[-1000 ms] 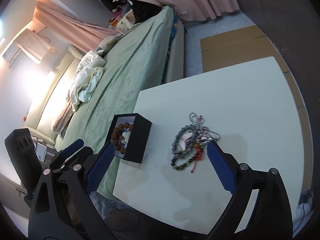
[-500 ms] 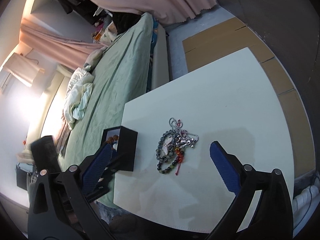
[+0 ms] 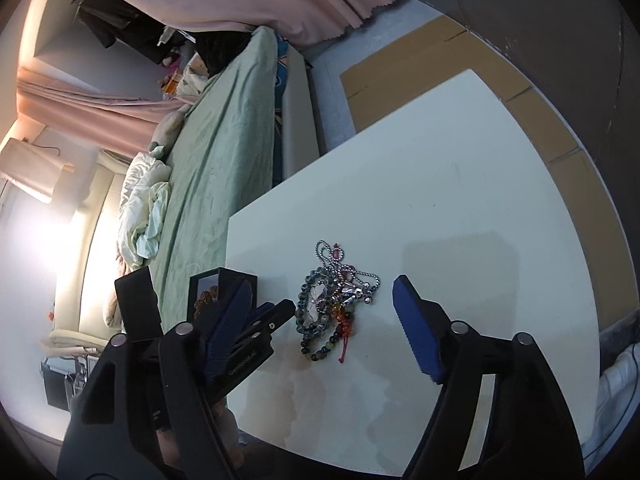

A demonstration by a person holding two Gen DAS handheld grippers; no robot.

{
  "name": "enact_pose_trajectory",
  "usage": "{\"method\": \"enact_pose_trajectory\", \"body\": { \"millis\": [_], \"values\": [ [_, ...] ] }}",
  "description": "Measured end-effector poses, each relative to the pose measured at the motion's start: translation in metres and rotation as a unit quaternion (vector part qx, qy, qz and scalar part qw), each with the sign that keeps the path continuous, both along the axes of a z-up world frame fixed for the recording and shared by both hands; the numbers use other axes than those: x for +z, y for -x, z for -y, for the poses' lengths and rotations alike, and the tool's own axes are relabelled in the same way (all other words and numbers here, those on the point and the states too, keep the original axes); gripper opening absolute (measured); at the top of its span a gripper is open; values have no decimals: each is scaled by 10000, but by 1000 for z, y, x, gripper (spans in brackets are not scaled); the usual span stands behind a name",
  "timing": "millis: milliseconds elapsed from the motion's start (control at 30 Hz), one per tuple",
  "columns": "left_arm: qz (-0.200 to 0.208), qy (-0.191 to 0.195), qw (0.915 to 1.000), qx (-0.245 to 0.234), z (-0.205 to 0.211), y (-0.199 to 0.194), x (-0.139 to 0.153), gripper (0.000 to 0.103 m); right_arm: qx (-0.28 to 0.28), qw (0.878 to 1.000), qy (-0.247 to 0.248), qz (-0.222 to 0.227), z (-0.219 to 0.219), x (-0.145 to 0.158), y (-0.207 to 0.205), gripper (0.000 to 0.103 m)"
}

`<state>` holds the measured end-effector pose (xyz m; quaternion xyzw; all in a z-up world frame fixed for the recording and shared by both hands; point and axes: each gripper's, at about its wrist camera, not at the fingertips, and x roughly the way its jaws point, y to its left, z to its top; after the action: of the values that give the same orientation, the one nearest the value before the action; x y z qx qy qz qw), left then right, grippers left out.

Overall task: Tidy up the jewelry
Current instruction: 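Grasp the grey bead bracelet with butterfly pendant using the left gripper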

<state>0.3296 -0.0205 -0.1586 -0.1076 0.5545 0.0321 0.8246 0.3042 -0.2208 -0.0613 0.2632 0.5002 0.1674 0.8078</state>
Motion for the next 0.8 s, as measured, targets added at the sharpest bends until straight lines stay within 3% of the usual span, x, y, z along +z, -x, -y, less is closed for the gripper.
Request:
{"method": "enact_pose_trajectory", "body": {
  "millis": [200,300,367,400,500,800],
  "values": [
    [-23,-65,9999,144,-2,0,-18,22,-36,9998,160,-57,-4,-4,-1,71],
    [84,-270,9995,126,3,3,-17,22,0,9992,279,-275,-11,-19,-8,62],
    [60,-305,9994,123,3,4,-16,16,34,9983,219,-537,-16,-35,-13,59],
    [18,-273,9995,123,2,4,-16,8,60,9976,188,-661,-19,-43,-15,59],
    [-54,-39,10000,31,2,4,-15,7,84,9963,175,-840,-28,-55,-20,58],
    [357,146,9992,-58,-6,15,19,7,-229,9896,-542,-1316,-30,-85,-23,50]
  ]
}}
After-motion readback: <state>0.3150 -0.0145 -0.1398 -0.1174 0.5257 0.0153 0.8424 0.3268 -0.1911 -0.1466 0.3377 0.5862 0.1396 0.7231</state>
